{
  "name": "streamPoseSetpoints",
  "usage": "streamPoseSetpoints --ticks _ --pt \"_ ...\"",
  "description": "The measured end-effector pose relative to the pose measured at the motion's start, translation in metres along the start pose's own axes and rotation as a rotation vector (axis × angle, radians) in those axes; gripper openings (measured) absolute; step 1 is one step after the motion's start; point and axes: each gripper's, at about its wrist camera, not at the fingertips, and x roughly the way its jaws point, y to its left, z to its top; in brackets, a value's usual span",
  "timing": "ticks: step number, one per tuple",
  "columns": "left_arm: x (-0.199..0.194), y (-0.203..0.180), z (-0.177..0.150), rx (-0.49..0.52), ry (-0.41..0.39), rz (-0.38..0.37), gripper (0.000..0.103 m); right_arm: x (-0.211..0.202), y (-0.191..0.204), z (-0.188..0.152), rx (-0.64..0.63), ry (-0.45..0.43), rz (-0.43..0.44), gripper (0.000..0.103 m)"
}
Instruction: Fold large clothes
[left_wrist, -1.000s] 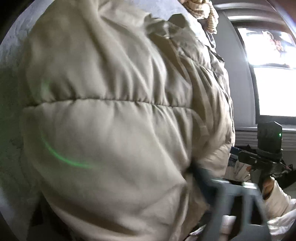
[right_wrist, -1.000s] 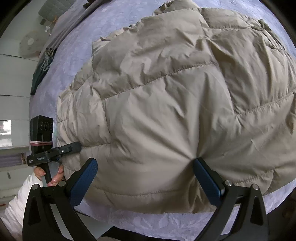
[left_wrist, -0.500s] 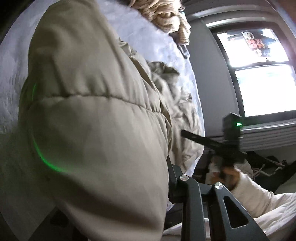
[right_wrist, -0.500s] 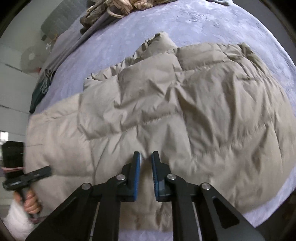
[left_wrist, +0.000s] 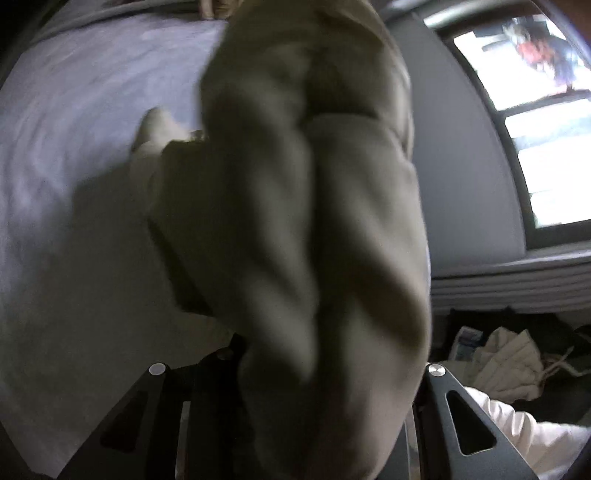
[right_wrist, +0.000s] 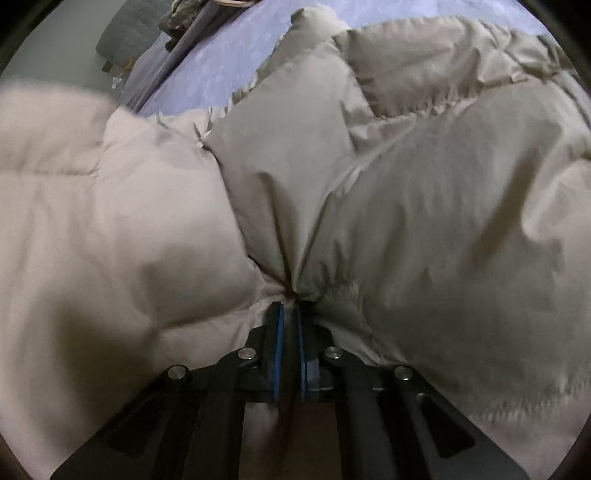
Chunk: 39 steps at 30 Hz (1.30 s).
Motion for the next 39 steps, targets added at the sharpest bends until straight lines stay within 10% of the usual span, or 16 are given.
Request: streamPoseSetpoints --ticks 9,16,19,24,26,28,34,39 --pt "0.064 -0.075 0.042 0.068 0.132 0.083 0.032 -0.083 -0.068 -0.011 0.101 -0.080 0.101 0.005" --pt "0.138 -0.101 0.067 0.106 0.269 -0.114 0.084 -0.141 -0.128 -0.050 0.220 -0.182 0.101 0.009" --pt "0.159 -0.095 0.070 0.089 0.264 -0.161 0.084 -0.155 -0.147 -0.063 0.274 -0.207 0.097 0.009" --pt "0.176 -0.088 0.063 0.115 0.235 -0.165 0.084 -0.199 -0.167 -0.098 0.314 -0.271 0.067 0.019" --pt "0.175 -0.093 0.049 0.148 0.224 -0.145 0.084 -0.222 -0.166 -0.112 0.295 -0.317 0.090 0.060" --pt "0.178 -0.108 0.053 0.164 0.210 -0.130 0.084 -0.239 -0.152 -0.125 0.256 -0.361 0.129 0.075" --pt "0.199 -0.169 0.064 0.218 0.150 -0.074 0.084 -0.228 -0.084 -0.119 0.131 -0.327 0.209 0.081" --pt "0.136 -0.164 0.067 0.320 -0.087 0.050 0.084 -0.192 -0.062 -0.089 0.131 -0.296 0.062 0.081"
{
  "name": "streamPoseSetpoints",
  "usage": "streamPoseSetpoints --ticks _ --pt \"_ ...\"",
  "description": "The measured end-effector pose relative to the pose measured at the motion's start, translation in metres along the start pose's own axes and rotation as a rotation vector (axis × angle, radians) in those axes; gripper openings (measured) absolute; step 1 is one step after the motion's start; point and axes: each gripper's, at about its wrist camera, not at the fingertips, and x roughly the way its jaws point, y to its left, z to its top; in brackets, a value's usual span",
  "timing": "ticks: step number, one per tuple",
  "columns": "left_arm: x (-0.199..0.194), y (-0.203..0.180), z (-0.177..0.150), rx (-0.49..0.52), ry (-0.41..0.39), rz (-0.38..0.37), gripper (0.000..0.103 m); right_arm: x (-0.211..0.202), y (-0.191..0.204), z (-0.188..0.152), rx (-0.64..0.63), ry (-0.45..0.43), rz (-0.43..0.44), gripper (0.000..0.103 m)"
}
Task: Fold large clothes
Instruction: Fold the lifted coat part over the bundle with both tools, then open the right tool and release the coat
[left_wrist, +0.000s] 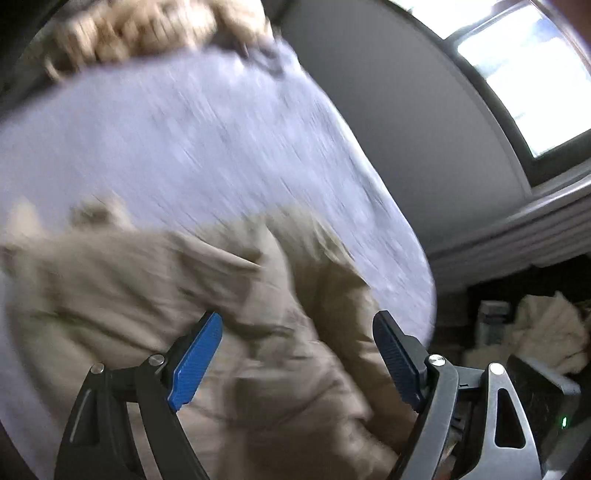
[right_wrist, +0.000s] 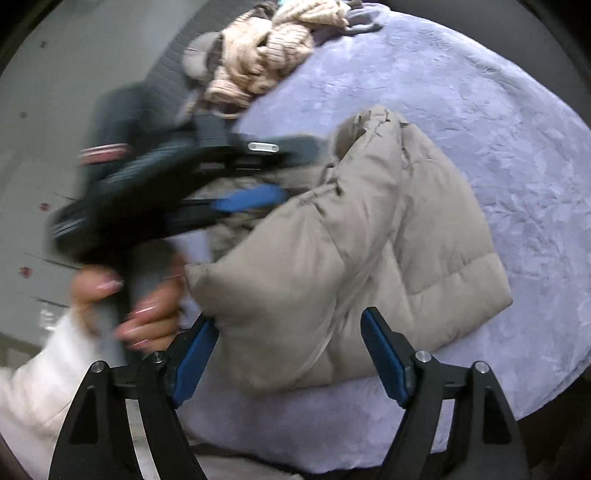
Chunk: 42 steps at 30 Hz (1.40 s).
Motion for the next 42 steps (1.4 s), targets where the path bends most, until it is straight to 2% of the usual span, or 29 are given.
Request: streamPoseSetpoints --ticks 3,4,6,7,8,11,15,21,25,30,33,35,38,42 --pt "-0.034 0.043 0.000 -0.008 -0.108 0.148 0.084 0.010 0.005 0.009 -0.016 -0.010 -0.123 0.081" --pt "-0.038 0.057 -0.002 -0.022 -0.123 0.194 0.084 0.011 0.006 0.010 -0.033 -0.013 -0.169 0.080" --pt "-0.037 0.091 -0.008 -0.062 -0.117 0.294 0.084 0.003 0.004 0.006 -0.059 -0.018 -0.211 0.055" --pt "-0.034 0.099 -0.011 -0.078 -0.110 0.315 0.084 0.003 0.005 0.006 -0.074 -0.013 -0.225 0.029" --pt "-0.030 0.113 -0.013 -0.112 -0.101 0.333 0.084 -0.001 0.006 0.004 -0.082 -0.017 -0.242 0.022" --pt "-0.020 0.127 -0.017 -0.167 -0.103 0.322 0.084 -0.011 0.007 0.002 -0.124 -0.064 -0.271 0.015" --pt "0.003 0.100 -0.011 -0.107 -0.116 0.339 0.084 -0.016 -0.004 0.001 -0.138 -0.083 -0.350 0.014" --pt "0.044 0.047 0.001 0.018 -0.114 0.349 0.084 -0.010 -0.061 -0.002 -0.066 -0.067 -0.436 0.014" --pt "0.061 0.029 0.006 0.056 -0.102 0.365 0.084 -0.002 -0.092 -0.004 -0.030 -0.058 -0.458 0.014" --pt "0.068 0.029 0.007 0.055 -0.088 0.390 0.086 0.008 -0.115 0.000 0.007 0.001 -0.404 0.019" --pt "0.068 0.037 0.008 0.033 -0.080 0.397 0.086 -0.012 -0.122 0.007 0.046 0.031 -0.333 0.040" --pt "0.067 0.041 0.007 0.023 -0.081 0.391 0.086 -0.039 -0.122 0.012 0.050 -0.015 -0.299 0.054" --pt "0.066 0.043 0.006 0.016 -0.085 0.396 0.088 -0.070 -0.116 0.030 0.031 -0.094 -0.250 0.055" --pt "0.066 0.041 0.006 0.005 -0.083 0.410 0.088 -0.057 -0.109 0.067 0.028 -0.094 -0.180 0.055"
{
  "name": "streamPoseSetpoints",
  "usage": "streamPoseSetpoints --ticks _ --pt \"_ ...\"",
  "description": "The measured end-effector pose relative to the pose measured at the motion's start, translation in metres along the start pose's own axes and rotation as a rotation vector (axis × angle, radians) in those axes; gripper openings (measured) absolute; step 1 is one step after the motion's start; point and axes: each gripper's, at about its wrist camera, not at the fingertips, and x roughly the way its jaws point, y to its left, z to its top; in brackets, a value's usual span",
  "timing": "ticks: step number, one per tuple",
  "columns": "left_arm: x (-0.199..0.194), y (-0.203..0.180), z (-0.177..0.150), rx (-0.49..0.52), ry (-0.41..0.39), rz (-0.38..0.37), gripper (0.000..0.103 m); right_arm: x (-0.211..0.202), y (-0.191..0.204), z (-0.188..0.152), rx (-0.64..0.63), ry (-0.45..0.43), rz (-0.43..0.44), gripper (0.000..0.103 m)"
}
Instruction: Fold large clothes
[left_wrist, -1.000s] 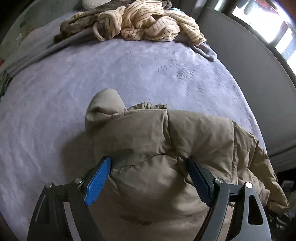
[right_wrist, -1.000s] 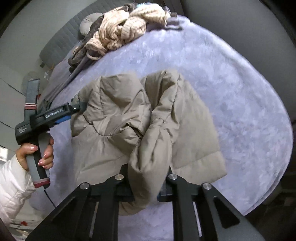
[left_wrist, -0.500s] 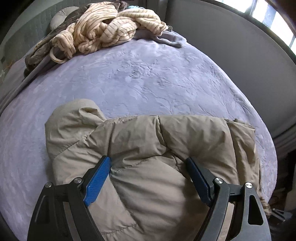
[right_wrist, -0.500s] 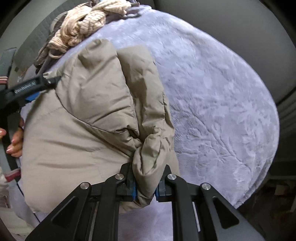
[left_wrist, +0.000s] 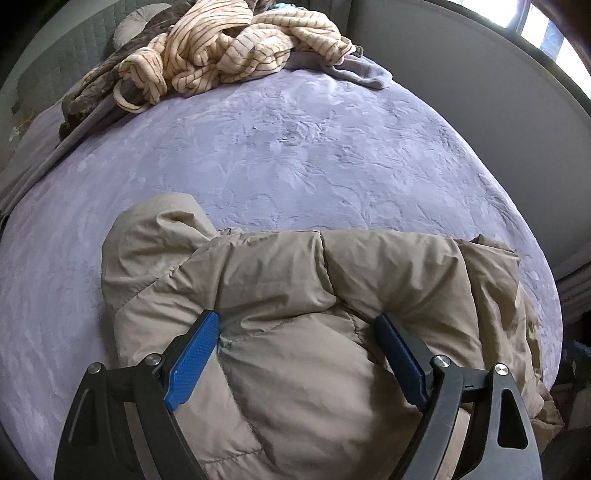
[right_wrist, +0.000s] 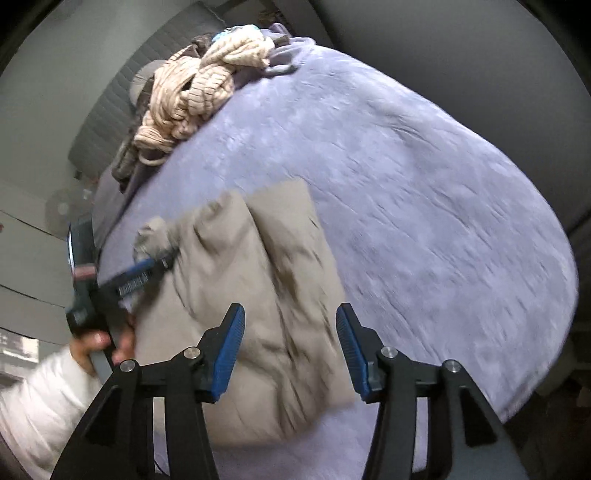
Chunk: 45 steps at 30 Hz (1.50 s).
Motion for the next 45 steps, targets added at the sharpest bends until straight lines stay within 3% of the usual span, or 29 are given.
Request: streamPoseSetpoints --ticks 3,6,7,8,16,24,33,39,41,45 --pt "-0.001 0.000 -0.001 -0.012 0.001 0.010 0.088 0.027 0.015 0.022 -0.018 0.029 0.065 0.055" --pt "0.000 -0.002 -0.002 -0.012 -0.005 0.023 0.088 0.063 0.031 0.033 -0.033 0.100 0.076 0.055" --pt "0.000 -0.003 -0.003 -0.010 -0.007 0.029 0.088 0.074 0.030 0.036 -0.028 0.119 0.082 0.053" --pt "0.001 -0.005 -0.003 -0.009 -0.009 0.035 0.088 0.088 0.029 0.037 -0.020 0.150 0.075 0.041" --pt "0.001 -0.009 -0.005 0.001 -0.006 0.068 0.088 0.123 0.009 0.018 0.006 0.211 0.065 0.036" --pt "-0.033 0.001 -0.015 -0.061 0.035 0.090 0.088 0.118 0.011 0.019 -0.027 0.242 0.061 0.037" --pt "-0.074 0.017 -0.062 -0.165 0.067 0.085 0.088 0.088 0.023 0.012 -0.105 0.242 0.047 0.040" --pt "-0.080 0.022 -0.114 -0.182 0.089 0.039 0.090 0.043 0.026 -0.021 -0.194 0.176 0.024 0.040" --pt "-0.079 0.025 -0.123 -0.201 0.099 0.033 0.098 0.041 0.022 -0.038 -0.200 0.190 0.006 0.040" --pt "-0.083 0.029 -0.129 -0.219 0.104 0.006 0.098 0.060 0.013 -0.065 -0.198 0.252 -0.066 0.039"
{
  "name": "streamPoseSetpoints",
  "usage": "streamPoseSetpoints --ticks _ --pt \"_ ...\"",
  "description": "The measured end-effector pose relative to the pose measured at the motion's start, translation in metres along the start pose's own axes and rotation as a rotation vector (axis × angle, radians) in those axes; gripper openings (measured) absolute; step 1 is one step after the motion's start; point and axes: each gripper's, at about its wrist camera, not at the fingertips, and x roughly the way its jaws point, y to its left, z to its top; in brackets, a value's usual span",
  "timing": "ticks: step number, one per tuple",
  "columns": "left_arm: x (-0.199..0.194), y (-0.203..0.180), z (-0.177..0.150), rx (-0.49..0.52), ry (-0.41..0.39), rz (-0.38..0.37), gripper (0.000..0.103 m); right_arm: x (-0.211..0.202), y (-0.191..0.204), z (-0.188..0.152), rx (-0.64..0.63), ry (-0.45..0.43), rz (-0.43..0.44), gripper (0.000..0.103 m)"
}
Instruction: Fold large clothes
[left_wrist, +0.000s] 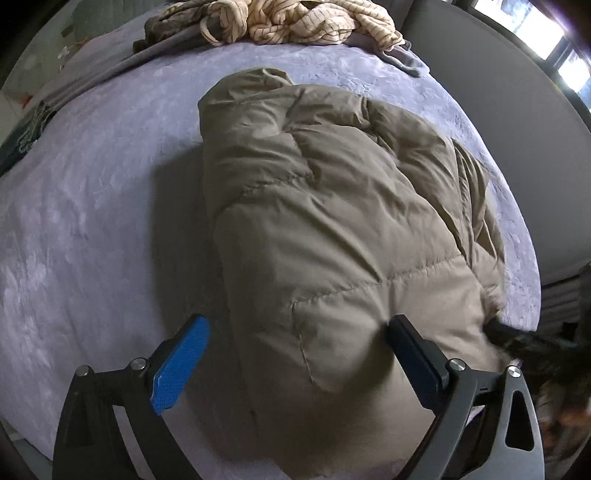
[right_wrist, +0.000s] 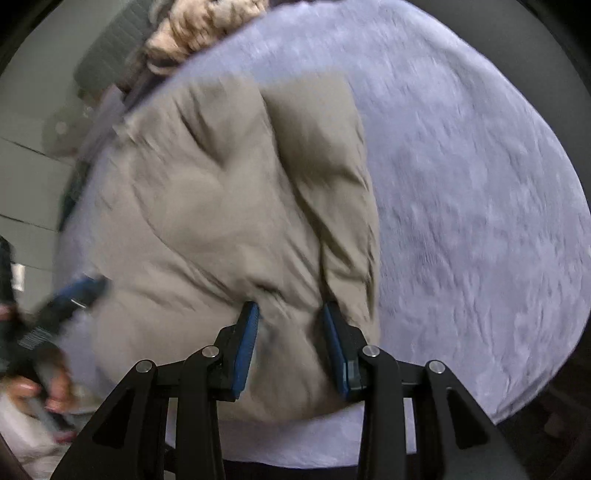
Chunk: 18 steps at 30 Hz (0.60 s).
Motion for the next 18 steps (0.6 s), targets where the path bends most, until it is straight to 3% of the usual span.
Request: streamPoseSetpoints --ticks 3,9,14,18 --pt "-0.007 0.001 -0.004 0.024 -0.006 0.008 0.098 0.008 0.000 -0.008 0.019 0.015 -0.020 0.039" --pt "-0.018 0.014 -0.010 0.030 -0.004 -0.012 0.098 -0.015 0.005 -0.010 0.061 -0.035 -0.031 0.041" --pt "-0.022 0.024 -0.014 0.042 0.002 -0.019 0.098 -0.030 0.013 -0.023 0.101 -0.091 -0.049 0.056" --pt "-0.025 0.029 -0.019 0.054 0.001 -0.029 0.101 -0.037 0.026 -0.030 0.112 -0.120 -0.066 0.061"
